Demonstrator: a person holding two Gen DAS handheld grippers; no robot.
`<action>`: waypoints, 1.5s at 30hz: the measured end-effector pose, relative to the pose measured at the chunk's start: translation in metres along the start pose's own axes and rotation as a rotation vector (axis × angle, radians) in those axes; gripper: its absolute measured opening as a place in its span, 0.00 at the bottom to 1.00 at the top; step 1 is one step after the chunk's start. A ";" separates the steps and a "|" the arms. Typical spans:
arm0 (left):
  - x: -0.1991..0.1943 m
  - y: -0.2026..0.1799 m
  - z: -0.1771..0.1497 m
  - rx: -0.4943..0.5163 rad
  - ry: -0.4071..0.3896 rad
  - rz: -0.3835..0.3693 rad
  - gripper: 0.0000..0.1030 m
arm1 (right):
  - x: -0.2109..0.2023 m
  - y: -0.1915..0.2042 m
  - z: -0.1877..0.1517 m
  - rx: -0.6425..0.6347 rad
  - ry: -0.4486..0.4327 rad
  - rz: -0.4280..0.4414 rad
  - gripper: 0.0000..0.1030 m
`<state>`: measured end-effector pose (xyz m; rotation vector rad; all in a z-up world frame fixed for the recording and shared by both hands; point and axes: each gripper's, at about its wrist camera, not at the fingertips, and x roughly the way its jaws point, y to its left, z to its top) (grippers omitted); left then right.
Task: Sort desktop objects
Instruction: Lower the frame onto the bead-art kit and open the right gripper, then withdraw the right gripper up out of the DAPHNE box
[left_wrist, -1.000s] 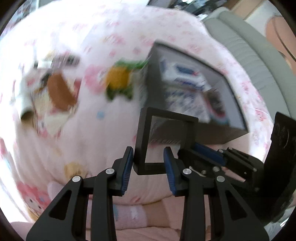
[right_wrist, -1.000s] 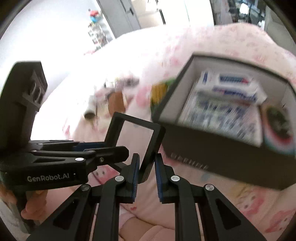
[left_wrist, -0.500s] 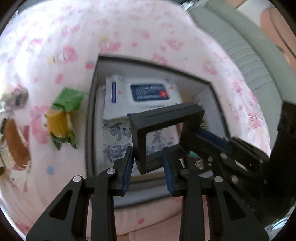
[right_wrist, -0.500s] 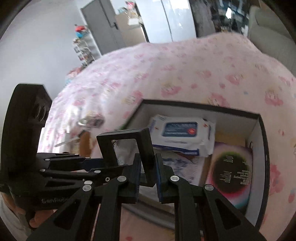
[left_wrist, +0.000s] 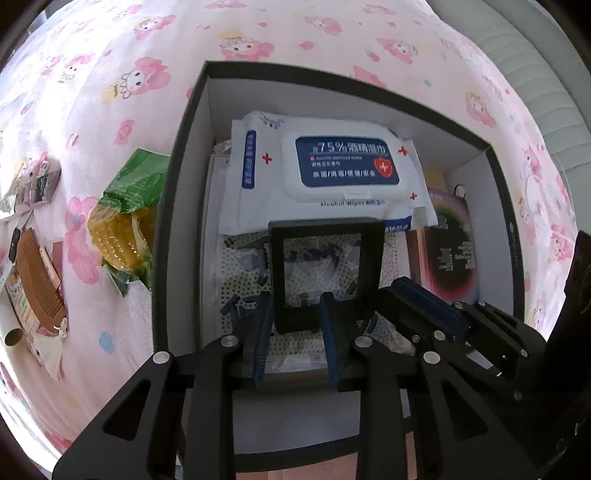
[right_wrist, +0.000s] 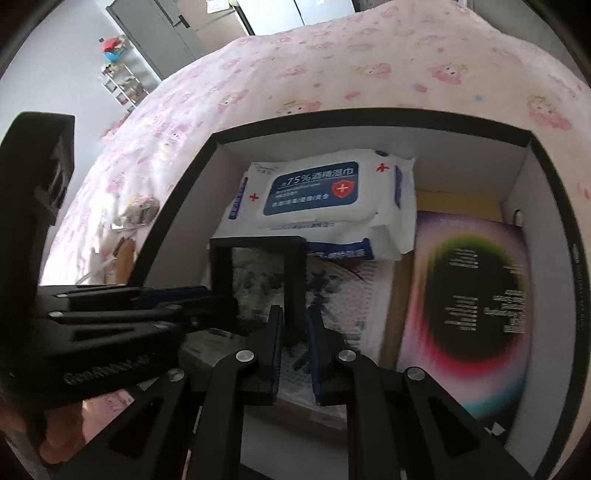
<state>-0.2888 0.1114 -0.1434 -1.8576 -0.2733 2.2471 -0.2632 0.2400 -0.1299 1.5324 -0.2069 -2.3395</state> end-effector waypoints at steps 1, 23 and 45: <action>-0.002 0.001 0.000 -0.005 -0.017 -0.003 0.24 | -0.003 -0.001 0.000 0.011 -0.012 0.001 0.12; -0.026 0.003 -0.007 -0.019 -0.086 0.013 0.32 | -0.016 -0.009 -0.003 0.063 -0.079 0.006 0.12; -0.044 0.030 -0.028 -0.024 -0.205 -0.096 0.29 | 0.021 -0.008 -0.005 0.085 0.079 -0.114 0.12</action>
